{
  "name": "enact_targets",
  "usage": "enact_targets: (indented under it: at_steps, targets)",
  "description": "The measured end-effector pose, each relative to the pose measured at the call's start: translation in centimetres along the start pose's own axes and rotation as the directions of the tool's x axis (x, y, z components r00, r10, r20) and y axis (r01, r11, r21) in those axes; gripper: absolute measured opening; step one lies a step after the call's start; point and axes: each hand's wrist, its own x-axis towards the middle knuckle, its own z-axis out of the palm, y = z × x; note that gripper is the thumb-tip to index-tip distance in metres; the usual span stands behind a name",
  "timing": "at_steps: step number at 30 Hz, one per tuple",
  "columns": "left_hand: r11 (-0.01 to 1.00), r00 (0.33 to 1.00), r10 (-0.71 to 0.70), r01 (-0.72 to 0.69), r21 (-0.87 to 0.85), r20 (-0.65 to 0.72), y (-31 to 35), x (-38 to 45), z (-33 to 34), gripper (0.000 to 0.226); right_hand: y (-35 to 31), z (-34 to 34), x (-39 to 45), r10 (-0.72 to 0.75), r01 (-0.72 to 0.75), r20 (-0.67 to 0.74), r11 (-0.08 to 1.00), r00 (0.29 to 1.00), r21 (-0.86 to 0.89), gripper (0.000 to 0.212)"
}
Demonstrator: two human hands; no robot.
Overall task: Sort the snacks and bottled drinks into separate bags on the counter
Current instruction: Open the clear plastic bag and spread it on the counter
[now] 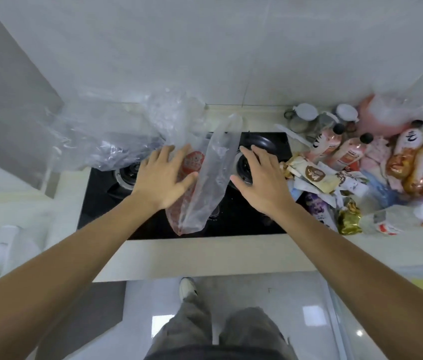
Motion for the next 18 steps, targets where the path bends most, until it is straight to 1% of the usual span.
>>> enact_targets:
  at_steps: [3, 8, 11, 14, 18]
  targets:
    - [0.999, 0.998, -0.042, 0.042, -0.007, 0.054, -1.5, 4.1, 1.4, 0.074, -0.4, 1.3, 3.7, 0.039, -0.04, 0.078, 0.999, 0.996, 0.021, 0.077]
    - [0.994, 0.987, -0.11, 0.112, -0.009, 0.114, -3.2, 10.1, 3.0, 0.07, -0.7, 3.9, 9.4, 0.091, -0.104, 0.153, 0.992, 0.984, 0.075, 0.076]
    - [0.992, 0.98, -0.129, 0.13, 0.005, 0.148, -3.8, 12.5, 3.6, 0.069, -0.4, 5.1, 12.0, 0.104, -0.116, 0.171, 0.991, 0.98, 0.063, 0.073]
    - [0.988, 0.972, -0.153, 0.15, 0.026, 0.178, -4.6, 14.7, 4.5, 0.068, 0.4, 6.6, 14.5, 0.085, -0.095, 0.179, 0.994, 0.98, 0.048, 0.072]
    - [0.987, 0.963, -0.15, 0.159, -0.024, 0.226, -5.5, 17.8, 5.5, 0.07, 1.4, 7.8, 17.1, 0.094, -0.104, 0.19, 0.994, 0.977, 0.041, 0.074]
